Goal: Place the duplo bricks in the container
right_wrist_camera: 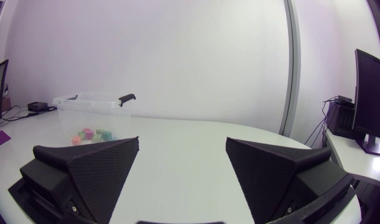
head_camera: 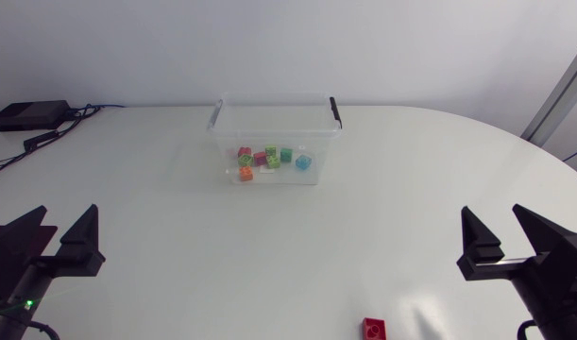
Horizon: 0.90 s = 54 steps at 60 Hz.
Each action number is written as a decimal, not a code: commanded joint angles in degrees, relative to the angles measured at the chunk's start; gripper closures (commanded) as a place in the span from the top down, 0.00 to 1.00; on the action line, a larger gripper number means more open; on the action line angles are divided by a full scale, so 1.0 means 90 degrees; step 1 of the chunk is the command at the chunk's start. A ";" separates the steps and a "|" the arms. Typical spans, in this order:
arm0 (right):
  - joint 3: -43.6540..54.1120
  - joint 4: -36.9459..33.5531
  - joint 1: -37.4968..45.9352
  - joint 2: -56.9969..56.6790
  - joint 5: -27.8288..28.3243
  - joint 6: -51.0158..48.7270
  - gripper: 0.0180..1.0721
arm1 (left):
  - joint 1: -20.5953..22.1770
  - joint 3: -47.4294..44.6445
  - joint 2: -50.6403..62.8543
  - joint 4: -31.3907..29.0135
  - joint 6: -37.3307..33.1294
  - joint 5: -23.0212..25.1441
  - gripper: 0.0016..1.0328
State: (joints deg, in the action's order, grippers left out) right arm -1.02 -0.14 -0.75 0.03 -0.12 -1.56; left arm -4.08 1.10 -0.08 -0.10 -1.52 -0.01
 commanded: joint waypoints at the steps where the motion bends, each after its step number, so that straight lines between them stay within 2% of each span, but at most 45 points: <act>1: 0.0113 -0.0062 0.0045 -0.0033 0.0033 0.0017 0.96 | -0.0026 -0.0113 -0.0079 -0.0009 -0.0046 0.0031 0.96; 26: 0.0015 -0.0101 0.0074 0.0084 0.0052 0.0027 0.96 | -0.0026 -0.0123 -0.0079 -0.0009 -0.0046 0.0031 0.96; 33: -0.0561 -0.0531 -0.0004 0.0475 -0.0006 0.0310 0.96 | -0.0026 -0.0113 -0.0079 -0.0009 -0.0046 0.0031 0.96; 43: -0.1850 -0.1537 -0.0112 0.1373 -0.0026 0.0428 0.96 | -0.0026 -0.0113 -0.0079 -0.0009 -0.0046 0.0031 0.96; 54: -0.4116 -0.3617 -0.0414 0.2614 0.0238 0.0721 0.96 | -0.0026 -0.0113 -0.0079 -0.0009 -0.0046 0.0031 0.96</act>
State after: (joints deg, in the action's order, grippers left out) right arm -30.09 -27.86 -2.66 19.20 1.06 2.52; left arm -4.08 1.10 -0.08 -0.10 -1.50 -0.01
